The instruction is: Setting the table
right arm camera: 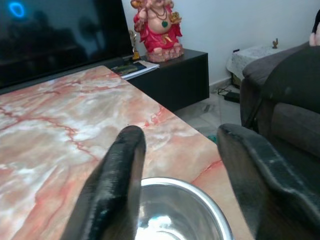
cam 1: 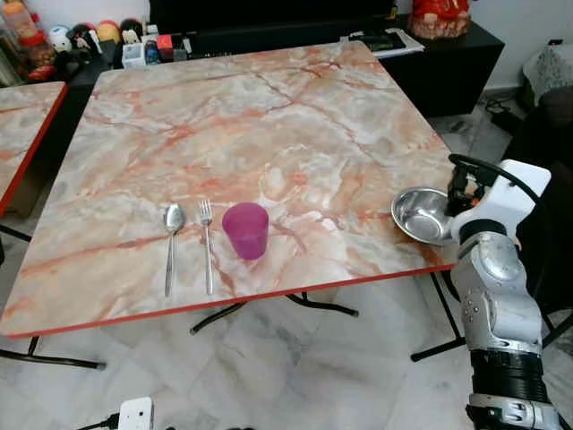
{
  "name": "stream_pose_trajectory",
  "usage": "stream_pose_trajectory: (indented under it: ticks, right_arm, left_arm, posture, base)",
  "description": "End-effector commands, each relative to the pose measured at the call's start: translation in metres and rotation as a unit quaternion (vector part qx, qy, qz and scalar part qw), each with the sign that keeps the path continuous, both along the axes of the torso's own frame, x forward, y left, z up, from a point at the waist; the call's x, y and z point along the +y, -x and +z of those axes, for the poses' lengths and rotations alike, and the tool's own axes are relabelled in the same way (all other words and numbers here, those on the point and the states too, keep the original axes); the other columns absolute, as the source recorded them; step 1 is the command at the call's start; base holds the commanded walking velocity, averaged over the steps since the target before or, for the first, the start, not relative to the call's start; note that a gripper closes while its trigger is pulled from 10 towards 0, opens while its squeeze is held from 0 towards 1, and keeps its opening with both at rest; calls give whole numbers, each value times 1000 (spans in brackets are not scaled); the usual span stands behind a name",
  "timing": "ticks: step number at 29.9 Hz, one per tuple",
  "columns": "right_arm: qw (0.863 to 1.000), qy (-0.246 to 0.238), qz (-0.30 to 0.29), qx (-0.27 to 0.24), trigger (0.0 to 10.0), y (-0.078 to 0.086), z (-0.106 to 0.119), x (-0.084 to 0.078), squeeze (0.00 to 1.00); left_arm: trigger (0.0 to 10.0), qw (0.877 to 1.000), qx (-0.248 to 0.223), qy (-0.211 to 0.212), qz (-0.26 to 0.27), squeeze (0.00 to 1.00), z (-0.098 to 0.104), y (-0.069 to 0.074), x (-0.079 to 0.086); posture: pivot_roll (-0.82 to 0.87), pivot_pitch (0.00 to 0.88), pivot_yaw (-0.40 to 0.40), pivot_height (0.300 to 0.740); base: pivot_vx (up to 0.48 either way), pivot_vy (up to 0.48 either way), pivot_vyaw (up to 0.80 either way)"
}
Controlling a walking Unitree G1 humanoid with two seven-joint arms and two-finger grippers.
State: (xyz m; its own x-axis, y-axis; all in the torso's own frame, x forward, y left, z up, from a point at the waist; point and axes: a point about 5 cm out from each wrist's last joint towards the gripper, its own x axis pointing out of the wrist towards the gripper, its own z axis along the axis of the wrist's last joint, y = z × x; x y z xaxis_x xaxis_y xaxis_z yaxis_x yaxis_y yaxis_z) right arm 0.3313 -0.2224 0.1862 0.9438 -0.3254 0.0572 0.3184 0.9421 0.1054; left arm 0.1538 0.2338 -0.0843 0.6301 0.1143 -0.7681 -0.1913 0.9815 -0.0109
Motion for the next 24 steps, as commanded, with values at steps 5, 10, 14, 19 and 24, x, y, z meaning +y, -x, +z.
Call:
stream_pose_trajectory:
  ticks: [5,10,14,19,24]
  right_arm:
    - [999,-27,-20,21,10000,2,-6,-8,0]
    - [994,-92,-40,38,10000,0,-14,-18,0]
    - [989,-129,-45,59,10000,-4,-22,-25,0]
    - [985,-153,-46,71,10000,-7,-27,-28,0]
    - [984,-154,-42,83,10000,-11,-33,-28,0]
  left_arm:
    - [10000,1000,13,-1,-3,0,0,-4,1]
    - [10000,1000,9,0,-5,0,4,-13,0]
    - [10000,1000,2,-1,-8,0,7,-22,-1]
    - [10000,1000,-7,0,-11,0,10,-29,-4]
    - [10000,1000,-11,-1,-12,0,11,-31,-2]
  posture:
    - [-94,144,34,740]
    - [-92,145,33,740]
    - [-92,145,33,740]
    - [-92,145,33,740]
    - [-88,147,33,740]
  base:
    - [0,0,0]
    - [0,0,0]
    - [0,0,0]
    - [0,0,0]
    - [0,0,0]
